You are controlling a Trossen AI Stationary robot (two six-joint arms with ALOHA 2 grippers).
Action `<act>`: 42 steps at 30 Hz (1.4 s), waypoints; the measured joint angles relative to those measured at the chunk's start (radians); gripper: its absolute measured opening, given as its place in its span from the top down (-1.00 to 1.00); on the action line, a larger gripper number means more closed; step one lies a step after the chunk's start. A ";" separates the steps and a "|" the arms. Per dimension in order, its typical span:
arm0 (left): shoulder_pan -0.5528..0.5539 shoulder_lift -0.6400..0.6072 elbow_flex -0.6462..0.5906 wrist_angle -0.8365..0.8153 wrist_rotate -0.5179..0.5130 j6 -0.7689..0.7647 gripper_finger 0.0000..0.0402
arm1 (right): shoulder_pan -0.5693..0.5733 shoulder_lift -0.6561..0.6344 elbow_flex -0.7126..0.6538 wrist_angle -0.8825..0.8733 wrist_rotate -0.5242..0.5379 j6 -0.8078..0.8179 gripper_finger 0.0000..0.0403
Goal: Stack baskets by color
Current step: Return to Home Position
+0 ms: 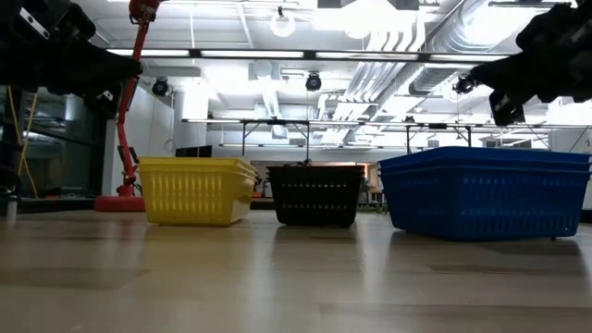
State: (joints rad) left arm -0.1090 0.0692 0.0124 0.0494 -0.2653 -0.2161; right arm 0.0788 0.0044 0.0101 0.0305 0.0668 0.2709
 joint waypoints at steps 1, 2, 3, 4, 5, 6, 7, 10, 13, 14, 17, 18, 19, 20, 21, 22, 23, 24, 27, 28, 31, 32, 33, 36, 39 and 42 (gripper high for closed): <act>0.000 0.000 0.000 0.000 0.000 0.000 1.00 | 0.000 0.002 0.000 -0.003 0.000 -0.024 1.00; 0.000 0.000 0.000 0.000 0.000 0.000 1.00 | 0.000 0.001 0.000 -0.003 0.001 -0.053 1.00; 0.000 0.000 0.000 0.000 0.000 0.000 1.00 | 0.000 0.000 0.000 -0.004 0.004 -0.080 1.00; 0.000 0.000 0.000 0.000 0.000 0.000 1.00 | 0.000 0.000 0.000 -0.003 0.010 -0.098 1.00; 0.000 0.000 0.000 0.000 0.000 0.000 1.00 | 0.000 0.001 0.000 -0.002 0.014 -0.107 1.00; 0.000 0.000 0.000 0.000 0.000 0.000 1.00 | 0.000 0.003 0.000 -0.002 0.019 -0.108 1.00; 0.000 0.000 0.000 0.000 0.000 0.000 1.00 | 0.000 0.007 0.000 -0.002 0.020 -0.109 1.00; 0.000 0.000 0.000 0.000 0.000 0.000 1.00 | 0.000 0.013 0.000 -0.002 0.016 -0.120 1.00; 0.000 0.000 0.000 0.000 0.000 0.000 1.00 | 0.000 0.013 0.000 -0.003 0.012 -0.097 1.00; 0.000 0.000 0.000 0.000 0.000 0.000 1.00 | 0.000 0.013 0.000 -0.003 0.012 -0.087 1.00; 0.000 0.000 0.000 0.000 0.000 0.000 1.00 | 0.000 0.013 0.000 -0.003 0.012 -0.054 1.00; 0.000 0.000 0.000 0.000 0.000 0.000 1.00 | 0.000 0.013 0.000 -0.003 0.012 -0.042 1.00; 0.000 0.000 0.000 0.000 0.000 0.000 1.00 | 0.000 0.013 0.000 -0.003 0.012 -0.036 1.00; 0.000 0.000 0.000 0.000 0.000 0.000 1.00 | 0.000 0.013 0.000 -0.003 0.012 -0.031 1.00; 0.000 0.000 0.000 0.000 0.000 0.000 1.00 | 0.000 0.013 0.000 -0.003 0.012 -0.024 1.00; 0.000 0.000 0.000 0.000 0.000 0.000 1.00 | 0.000 0.013 0.000 -0.003 0.012 -0.017 1.00; 0.000 0.000 0.000 0.000 0.000 0.000 1.00 | 0.000 0.013 0.000 -0.003 0.012 -0.010 1.00; 0.000 0.000 0.000 0.000 0.000 0.000 1.00 | 0.000 0.013 0.000 -0.003 0.012 -0.007 1.00; 0.000 0.000 0.000 0.000 0.000 0.000 1.00 | 0.000 0.014 0.000 -0.003 0.012 -0.009 1.00; 0.000 0.000 0.000 0.000 0.000 0.000 1.00 | 0.000 0.014 0.000 -0.004 0.012 -0.009 1.00; 0.000 0.000 0.000 0.000 0.000 0.000 1.00 | 0.000 0.014 0.000 -0.004 0.012 -0.009 1.00; 0.000 0.000 0.000 0.000 0.000 0.000 1.00 | 0.000 0.014 0.000 -0.004 0.012 -0.009 1.00; 0.000 0.000 0.000 0.000 0.000 0.000 1.00 | 0.000 0.014 0.000 -0.004 0.012 -0.009 1.00; 0.000 0.000 0.000 0.000 0.000 0.000 1.00 | 0.000 0.014 0.000 -0.004 0.012 -0.009 1.00; 0.000 0.000 0.000 0.000 0.000 0.000 1.00 | 0.000 0.014 0.000 -0.004 0.012 -0.009 1.00; 0.000 0.000 0.000 0.000 0.000 0.000 1.00 | 0.000 0.014 0.000 -0.004 0.012 -0.009 1.00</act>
State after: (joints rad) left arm -0.1093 0.0692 0.0124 0.0494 -0.2653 -0.2161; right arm 0.0788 0.0181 0.0101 0.0269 0.0784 0.2618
